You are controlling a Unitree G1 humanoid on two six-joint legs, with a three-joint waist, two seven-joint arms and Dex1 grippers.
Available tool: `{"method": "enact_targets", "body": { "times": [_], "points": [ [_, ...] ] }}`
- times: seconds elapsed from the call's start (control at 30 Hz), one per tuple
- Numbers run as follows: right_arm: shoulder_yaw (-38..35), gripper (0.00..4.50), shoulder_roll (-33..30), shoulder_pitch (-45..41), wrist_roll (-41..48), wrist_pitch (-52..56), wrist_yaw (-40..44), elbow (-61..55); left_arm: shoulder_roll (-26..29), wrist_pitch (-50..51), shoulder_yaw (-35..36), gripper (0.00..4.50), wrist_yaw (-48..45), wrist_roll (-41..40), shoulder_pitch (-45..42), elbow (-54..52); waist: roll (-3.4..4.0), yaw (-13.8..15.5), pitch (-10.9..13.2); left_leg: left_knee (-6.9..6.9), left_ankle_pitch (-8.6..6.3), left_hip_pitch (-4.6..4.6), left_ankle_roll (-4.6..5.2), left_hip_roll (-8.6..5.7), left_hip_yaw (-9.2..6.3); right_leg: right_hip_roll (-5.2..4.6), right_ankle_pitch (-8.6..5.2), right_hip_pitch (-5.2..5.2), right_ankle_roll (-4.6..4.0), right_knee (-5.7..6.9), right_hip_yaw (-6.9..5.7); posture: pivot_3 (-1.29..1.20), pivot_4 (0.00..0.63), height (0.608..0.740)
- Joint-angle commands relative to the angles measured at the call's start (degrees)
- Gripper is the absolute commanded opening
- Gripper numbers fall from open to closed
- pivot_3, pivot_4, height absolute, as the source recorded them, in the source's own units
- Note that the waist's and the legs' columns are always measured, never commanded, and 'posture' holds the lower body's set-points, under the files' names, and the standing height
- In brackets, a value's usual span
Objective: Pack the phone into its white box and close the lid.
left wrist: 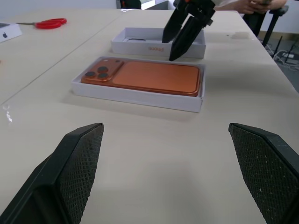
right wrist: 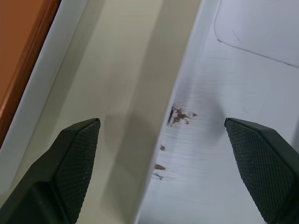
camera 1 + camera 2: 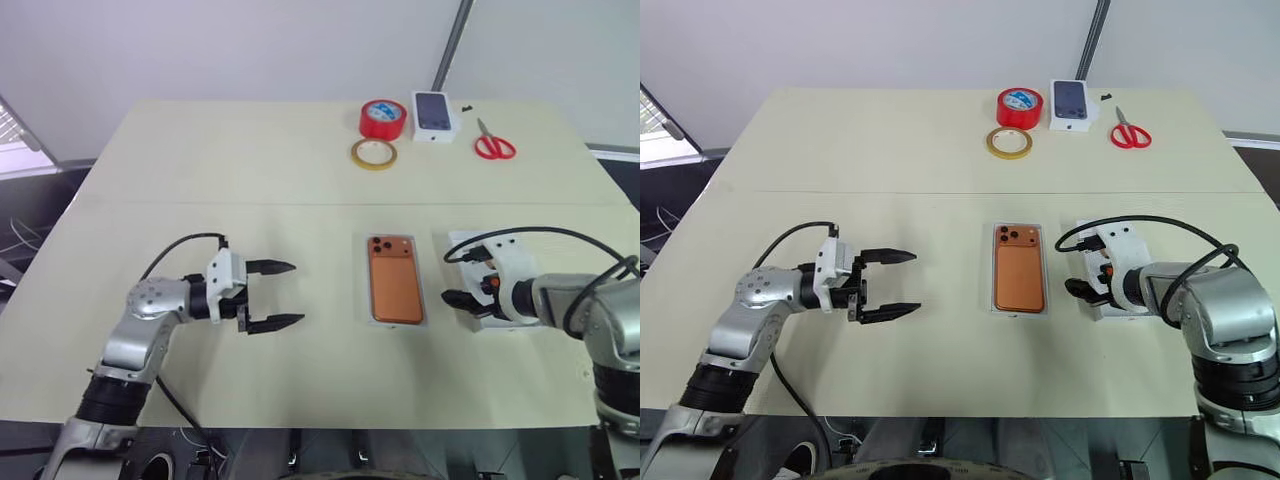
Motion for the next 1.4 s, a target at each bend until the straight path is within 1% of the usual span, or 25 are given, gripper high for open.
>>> {"method": "enact_targets", "body": {
  "times": [0.03, 0.1, 0.13, 0.23, 0.27, 0.3, 0.5, 0.63, 0.73, 0.87, 0.97, 1.07, 1.17, 1.23, 1.3, 1.37, 1.4],
  "points": [
    [-0.51, 3.65, -1.46, -0.86, 3.98, 0.37, -2.61, 0.25, -0.33, -0.30, -0.11, 4.50, 1.71, -0.13, 0.79, -2.97, 0.00, 0.02, 0.00, 0.00, 0.00, 0.00, 0.00, 0.00, 0.00, 0.00, 0.00, 0.00, 0.00, 0.00, 0.00, 0.00, 0.150, 0.740],
    [0.22, 2.75, -2.31, -0.73, 4.33, 0.37, -4.36, 0.71, -0.54, -0.06, -0.20, 4.50, 2.44, -0.27, 1.13, -3.48, 0.00, 0.06, 0.00, 0.01, 0.00, -0.01, 0.00, 0.00, 0.00, 0.00, 0.00, 0.01, 0.00, 0.00, 0.00, 0.00, 0.150, 0.740],
    [0.24, 2.18, -2.39, -0.56, 4.62, 0.37, -5.10, 0.95, -0.60, 0.05, -0.23, 4.50, 2.73, -0.35, 1.24, -3.71, 0.00, 0.07, 0.00, 0.00, 0.00, 0.00, 0.00, 0.00, 0.00, 0.00, 0.00, 0.01, 0.00, 0.00, 0.00, 0.00, 0.150, 0.740],
    [0.76, 0.71, -2.20, -0.32, 5.53, 0.37, -6.99, 1.20, -0.75, 0.24, -0.49, 4.50, 3.31, -0.26, 1.23, -3.71, 0.00, 0.16, 0.00, 0.00, 0.00, -0.01, 0.00, 0.00, 0.00, 0.00, 0.00, 0.01, 0.00, -0.01, 0.00, 0.00, 0.150, 0.740],
    [0.99, 0.14, -1.99, -0.12, 5.78, 0.37, -7.58, 1.01, -0.76, 0.22, -0.60, 4.50, 3.46, -0.13, 1.21, -3.58, 0.00, 0.17, 0.00, 0.00, 0.00, -0.01, 0.00, 0.00, 0.00, 0.00, 0.00, 0.01, 0.00, -0.01, 0.00, 0.00, 0.150, 0.740],
    [1.02, 0.06, -1.60, 0.31, 5.99, 0.37, -8.23, 0.76, -0.77, 0.14, -0.65, 4.50, 3.65, 0.05, 1.20, -3.46, 0.00, 0.17, 0.00, 0.01, 0.00, -0.01, 0.00, 0.00, 0.00, 0.00, 0.00, 0.02, 0.00, -0.01, 0.00, 0.00, 0.150, 0.740],
    [-0.90, 0.06, 1.11, 1.46, 7.81, 0.37, -12.46, 1.34, -0.86, 0.51, -0.68, 4.50, 4.11, 0.16, 0.21, -2.59, -0.05, 0.17, -0.03, 0.01, 0.00, 0.01, 0.00, 0.01, 0.00, 0.00, 0.00, 0.05, -0.01, -0.02, 0.00, 0.00, 0.150, 0.740],
    [-6.58, 0.06, 5.31, 0.73, 8.90, 0.37, -12.84, 2.03, -1.06, 1.06, -0.76, 4.50, 4.31, -0.09, -0.70, -2.01, -0.09, -0.09, -0.05, 0.02, 0.00, 0.04, 0.00, 0.01, 0.00, 0.00, -0.01, 0.08, -0.01, -0.02, 0.00, 0.00, 0.150, 0.740],
    [-9.07, 0.06, 7.78, 0.33, 10.43, 0.37, -13.35, 2.37, -1.00, 1.16, -0.86, 4.50, 4.12, 0.05, -1.52, -1.06, -0.06, -0.65, -0.04, -0.01, 0.00, 0.04, 0.00, 0.01, 0.00, 0.00, 0.00, 0.06, 0.00, -0.01, 0.00, 0.00, 0.150, 0.740],
    [-12.33, 0.06, 11.27, -6.03, 9.18, 0.37, -13.04, 4.13, -1.22, 1.10, -0.87, 4.50, 4.55, 0.30, -3.17, 0.53, 0.07, -1.10, 0.05, -0.05, 0.01, 0.03, 0.01, 0.01, 0.03, 0.01, 0.01, 0.01, 0.02, 0.01, 0.01, 0.00, 0.150, 0.740],
    [-14.82, 0.06, 13.98, -8.48, 7.96, 0.37, -13.72, 4.91, -1.22, 0.67, -1.00, 4.50, 4.56, 0.52, -3.87, 1.47, 0.11, -0.89, 0.07, -0.06, 0.01, 0.04, 0.00, 0.01, 0.03, 0.01, 0.01, -0.02, 0.03, 0.05, 0.00, 0.00, 0.150, 0.740],
    [-20.33, 0.06, 20.37, -12.26, 7.30, 0.36, -14.91, 5.16, -1.18, 0.60, -1.04, 4.50, 4.41, 0.62, -4.77, 2.39, 0.11, -0.76, 0.07, -0.21, 0.02, 0.03, -0.02, 0.01, 0.03, 0.01, 0.03, -0.07, 0.05, 0.03, 0.00, 0.00, 0.150, 0.740],
    [-24.12, 0.06, 27.05, -16.53, 9.24, -0.80, -14.04, 4.96, -1.26, 0.63, -0.91, 4.50, 4.41, 0.49, -5.84, 3.41, 0.12, -0.81, 0.08, -0.35, 0.08, -0.05, -0.11, 0.00, 0.08, 0.01, 0.05, -0.25, 0.09, 0.03, 0.01, 0.00, 0.150, 0.740],
    [-29.12, 0.06, 33.68, -19.57, 13.74, 0.03, -12.56, 5.88, -1.70, 1.41, -0.55, 4.50, 5.13, -0.03, -6.57, 3.69, 0.12, -0.89, 0.07, -0.44, 0.14, -0.10, -0.20, 0.00, 0.11, 0.01, 0.06, -0.42, 0.10, 0.14, 0.01, 0.00, 0.150, 0.740],
    [-32.73, 0.06, 38.79, -22.36, 17.15, 0.37, -11.91, 6.48, -2.31, 1.99, -0.27, 4.50, 6.11, -0.28, -7.17, 3.86, 0.12, -0.98, 0.07, -0.51, 0.19, -0.18, -0.29, 0.00, 0.12, 0.02, 0.06, -0.66, 0.10, 0.35, 0.00, 0.00, 0.150, 0.740],
    [-33.76, 0.06, 41.41, -23.35, 21.24, 0.37, -11.81, 6.74, -3.16, 3.66, 0.15, 4.50, 7.67, -0.97, -7.74, 3.85, 0.12, -0.95, 0.08, -0.49, 0.24, -0.26, -0.36, 0.00, 0.13, 0.02, 0.06, -0.96, 0.10, 0.82, 0.00, 0.00, 0.150, 0.740],
    [-34.42, 0.06, 43.09, -23.33, 23.17, 0.37, -12.57, 6.68, -3.83, 4.86, 0.43, 4.50, 9.00, -1.38, -8.10, 3.71, 0.12, -0.88, 0.08, -0.50, 0.25, -0.26, -0.39, 0.00, 0.13, 0.02, 0.06, -0.99, 0.10, 0.86, 0.00, 0.00, 0.150, 0.740]
  ]
}}
